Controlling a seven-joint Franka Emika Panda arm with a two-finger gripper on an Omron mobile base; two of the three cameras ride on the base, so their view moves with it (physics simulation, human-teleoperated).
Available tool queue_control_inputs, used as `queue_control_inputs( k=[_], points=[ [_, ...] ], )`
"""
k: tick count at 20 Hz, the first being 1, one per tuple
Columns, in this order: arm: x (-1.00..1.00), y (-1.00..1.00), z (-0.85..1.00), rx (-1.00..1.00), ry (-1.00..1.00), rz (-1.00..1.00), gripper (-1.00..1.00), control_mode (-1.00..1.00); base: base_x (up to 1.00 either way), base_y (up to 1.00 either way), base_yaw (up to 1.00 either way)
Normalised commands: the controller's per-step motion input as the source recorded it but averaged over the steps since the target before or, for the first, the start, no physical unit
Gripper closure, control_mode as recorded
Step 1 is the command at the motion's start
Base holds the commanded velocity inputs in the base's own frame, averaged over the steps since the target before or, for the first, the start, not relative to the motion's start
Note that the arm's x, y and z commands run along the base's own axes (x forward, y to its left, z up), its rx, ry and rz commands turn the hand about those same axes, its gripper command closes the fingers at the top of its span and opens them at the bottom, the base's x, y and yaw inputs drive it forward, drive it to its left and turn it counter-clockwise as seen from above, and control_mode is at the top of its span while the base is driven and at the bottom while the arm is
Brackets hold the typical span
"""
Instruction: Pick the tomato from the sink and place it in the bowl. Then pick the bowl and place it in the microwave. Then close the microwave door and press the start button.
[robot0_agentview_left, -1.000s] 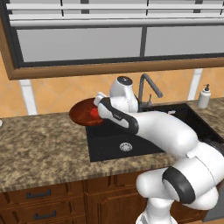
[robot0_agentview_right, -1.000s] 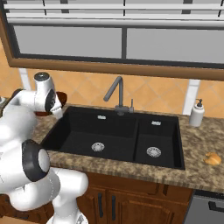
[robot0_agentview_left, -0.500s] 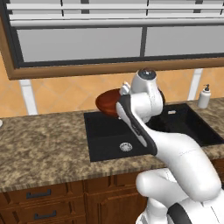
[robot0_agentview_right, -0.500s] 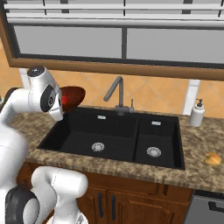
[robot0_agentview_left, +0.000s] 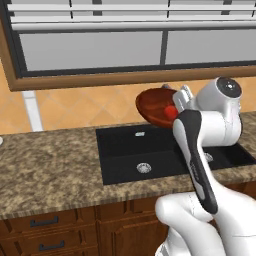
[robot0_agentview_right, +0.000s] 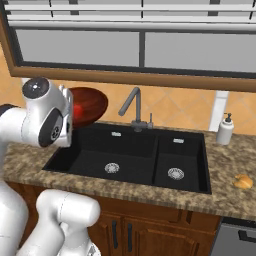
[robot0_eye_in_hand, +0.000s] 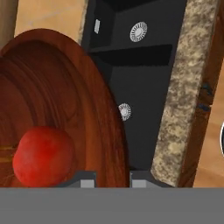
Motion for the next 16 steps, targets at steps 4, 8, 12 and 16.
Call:
queue_control_inputs(
  k=[4, 8, 12, 16],
  points=[
    [-0.82, -0.45, 0.52, 0.0, 0.0, -0.16, 1.0, -1.0, 0.0, 0.0, 0.0],
    [-0.47, -0.3, 0.51, 0.0, 0.0, -0.07, 1.0, -1.0, 0.0, 0.0, 0.0],
    [-0.45, 0.0, 0.41, 0.02, 0.0, 0.0, 1.0, -1.0, 0.0, 0.0, 0.0],
    [-0.44, 0.0, 0.41, 0.0, 0.0, 0.0, 1.0, -1.0, 0.0, 0.0, 0.0]
  ],
)
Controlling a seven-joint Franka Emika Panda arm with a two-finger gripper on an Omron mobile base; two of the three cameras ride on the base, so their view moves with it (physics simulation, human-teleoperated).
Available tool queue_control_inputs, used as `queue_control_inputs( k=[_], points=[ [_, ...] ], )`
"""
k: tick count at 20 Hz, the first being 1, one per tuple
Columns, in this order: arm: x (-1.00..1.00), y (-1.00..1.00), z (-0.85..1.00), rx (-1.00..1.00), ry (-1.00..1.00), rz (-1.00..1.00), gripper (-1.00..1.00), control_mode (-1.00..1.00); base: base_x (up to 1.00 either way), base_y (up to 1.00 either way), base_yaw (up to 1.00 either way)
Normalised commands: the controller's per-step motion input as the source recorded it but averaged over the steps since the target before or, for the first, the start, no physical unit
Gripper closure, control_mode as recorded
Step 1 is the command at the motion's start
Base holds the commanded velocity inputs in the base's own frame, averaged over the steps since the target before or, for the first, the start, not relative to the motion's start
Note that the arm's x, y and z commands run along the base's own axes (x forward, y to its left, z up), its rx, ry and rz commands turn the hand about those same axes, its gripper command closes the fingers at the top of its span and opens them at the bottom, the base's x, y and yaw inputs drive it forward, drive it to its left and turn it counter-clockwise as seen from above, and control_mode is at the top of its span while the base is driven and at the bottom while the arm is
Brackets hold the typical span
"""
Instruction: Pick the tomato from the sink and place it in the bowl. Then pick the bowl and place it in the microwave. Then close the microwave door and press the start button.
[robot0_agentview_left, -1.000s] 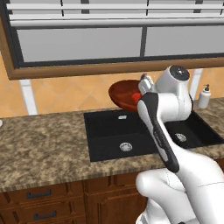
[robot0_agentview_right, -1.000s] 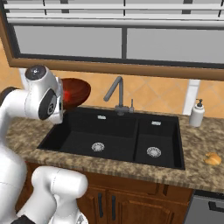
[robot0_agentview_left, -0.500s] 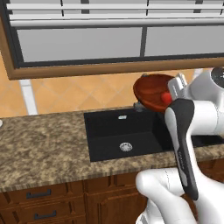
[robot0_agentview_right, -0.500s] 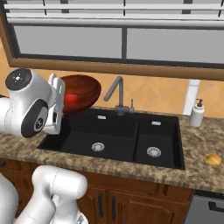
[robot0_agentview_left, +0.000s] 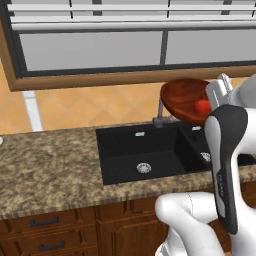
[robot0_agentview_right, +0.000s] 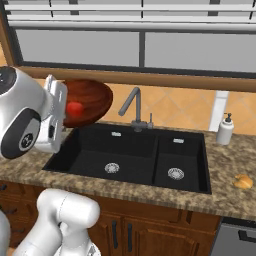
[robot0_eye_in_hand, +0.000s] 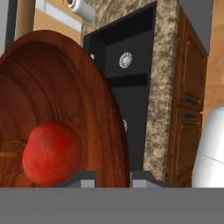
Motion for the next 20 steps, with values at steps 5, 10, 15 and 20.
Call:
queue_control_inputs(
  k=[5, 10, 15, 20],
  points=[
    [-0.22, 0.0, 0.24, 0.0, 0.0, 0.0, 1.0, 1.0, -0.38, 0.06, 0.0],
    [0.0, 0.0, 0.0, 0.0, 0.0, 0.0, 1.0, 1.0, -0.46, 0.7, 0.43],
    [0.0, 0.0, 0.0, 0.0, 0.0, 0.0, 1.0, 1.0, -0.05, 0.52, 0.93],
    [0.0, 0.0, 0.0, 0.0, 0.0, 0.0, 1.0, 1.0, 0.0, 0.16, 1.0]
  ],
)
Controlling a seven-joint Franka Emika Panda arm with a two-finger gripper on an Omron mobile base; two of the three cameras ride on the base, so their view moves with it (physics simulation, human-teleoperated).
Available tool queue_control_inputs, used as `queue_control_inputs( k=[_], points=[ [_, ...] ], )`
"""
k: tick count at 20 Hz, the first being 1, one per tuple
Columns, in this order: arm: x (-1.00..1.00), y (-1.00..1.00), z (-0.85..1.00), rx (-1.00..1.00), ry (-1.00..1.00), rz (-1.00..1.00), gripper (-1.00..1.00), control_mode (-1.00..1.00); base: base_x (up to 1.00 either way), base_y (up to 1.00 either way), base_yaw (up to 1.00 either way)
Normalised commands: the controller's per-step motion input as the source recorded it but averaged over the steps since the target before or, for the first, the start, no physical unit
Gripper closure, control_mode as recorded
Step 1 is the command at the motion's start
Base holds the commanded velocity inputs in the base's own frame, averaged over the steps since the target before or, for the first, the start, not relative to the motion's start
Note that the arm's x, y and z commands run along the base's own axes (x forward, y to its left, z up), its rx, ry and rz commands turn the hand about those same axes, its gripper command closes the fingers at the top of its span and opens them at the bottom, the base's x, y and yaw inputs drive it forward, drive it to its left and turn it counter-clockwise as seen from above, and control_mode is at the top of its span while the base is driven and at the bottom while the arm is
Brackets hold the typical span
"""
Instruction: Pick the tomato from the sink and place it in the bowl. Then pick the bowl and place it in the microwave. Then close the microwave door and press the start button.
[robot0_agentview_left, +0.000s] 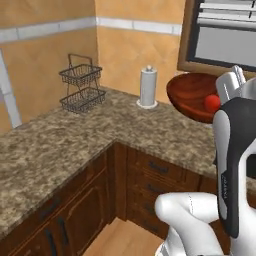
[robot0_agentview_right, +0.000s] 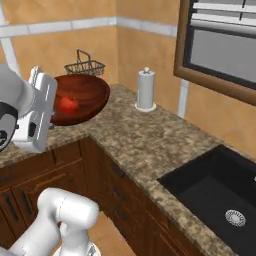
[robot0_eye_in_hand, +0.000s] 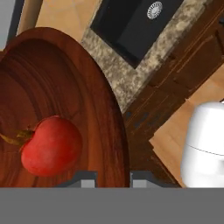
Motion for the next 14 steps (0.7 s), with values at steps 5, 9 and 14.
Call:
queue_control_inputs(
  k=[5, 9, 14],
  points=[
    [0.0, 0.0, 0.0, 0.0, 0.0, 0.0, 1.0, 1.0, 0.0, 0.03, 1.0],
    [0.0, 0.0, 0.0, 0.0, 0.0, 0.0, 1.0, 1.0, 0.0, 0.0, 1.0],
    [0.0, 0.0, 0.0, 0.0, 0.0, 0.0, 1.0, 1.0, 0.0, 0.01, 1.0]
  ],
)
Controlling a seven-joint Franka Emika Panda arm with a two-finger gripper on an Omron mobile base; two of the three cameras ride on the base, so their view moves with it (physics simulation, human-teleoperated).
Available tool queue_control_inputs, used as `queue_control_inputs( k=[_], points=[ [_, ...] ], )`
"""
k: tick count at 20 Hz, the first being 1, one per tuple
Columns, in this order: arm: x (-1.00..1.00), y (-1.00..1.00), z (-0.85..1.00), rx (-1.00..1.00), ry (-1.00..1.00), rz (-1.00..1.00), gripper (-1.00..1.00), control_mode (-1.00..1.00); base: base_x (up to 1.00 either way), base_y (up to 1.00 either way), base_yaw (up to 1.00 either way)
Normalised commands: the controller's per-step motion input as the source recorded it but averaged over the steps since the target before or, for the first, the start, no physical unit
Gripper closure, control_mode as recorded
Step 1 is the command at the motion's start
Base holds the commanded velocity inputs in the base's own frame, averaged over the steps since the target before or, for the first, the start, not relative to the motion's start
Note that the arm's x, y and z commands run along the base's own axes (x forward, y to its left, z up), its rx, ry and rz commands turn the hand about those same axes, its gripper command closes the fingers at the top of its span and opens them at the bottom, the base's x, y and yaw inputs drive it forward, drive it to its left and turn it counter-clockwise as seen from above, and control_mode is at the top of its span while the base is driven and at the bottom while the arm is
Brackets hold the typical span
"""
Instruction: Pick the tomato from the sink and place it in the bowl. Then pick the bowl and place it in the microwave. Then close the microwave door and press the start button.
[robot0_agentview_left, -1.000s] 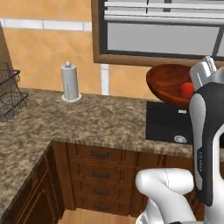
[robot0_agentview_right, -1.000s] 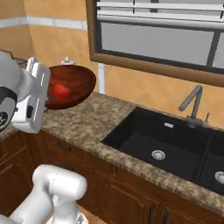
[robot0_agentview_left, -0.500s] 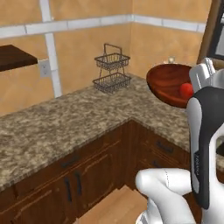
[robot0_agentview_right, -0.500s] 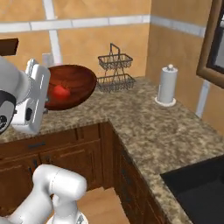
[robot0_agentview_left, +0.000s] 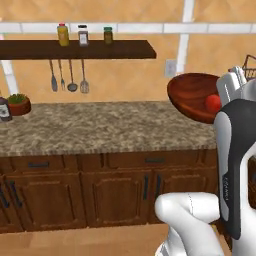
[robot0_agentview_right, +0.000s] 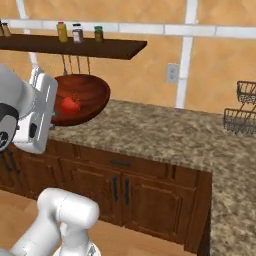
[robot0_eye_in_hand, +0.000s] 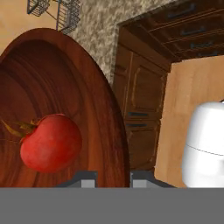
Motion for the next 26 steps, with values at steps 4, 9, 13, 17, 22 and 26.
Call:
queue_control_inputs(
  k=[4, 9, 13, 17, 22, 26],
  points=[
    [0.0, 0.0, 0.0, 0.0, 0.0, 0.0, 1.0, 1.0, 0.0, 0.0, 1.0],
    [0.0, 0.0, 0.0, 0.0, 0.0, 0.0, 1.0, 1.0, 0.0, 0.0, 1.0],
    [0.0, 0.0, 0.0, 0.0, 0.0, 0.0, 1.0, 1.0, 0.0, 0.0, 1.0],
    [0.0, 0.0, 0.0, 0.0, 0.0, 0.0, 1.0, 1.0, 0.0, 0.0, 1.0],
    [0.0, 0.0, 0.0, 0.0, 0.0, 0.0, 1.0, 1.0, 0.0, 0.0, 1.0],
    [0.0, 0.0, 0.0, 0.0, 0.0, 0.0, 1.0, 1.0, 0.0, 0.0, 1.0]
  ],
)
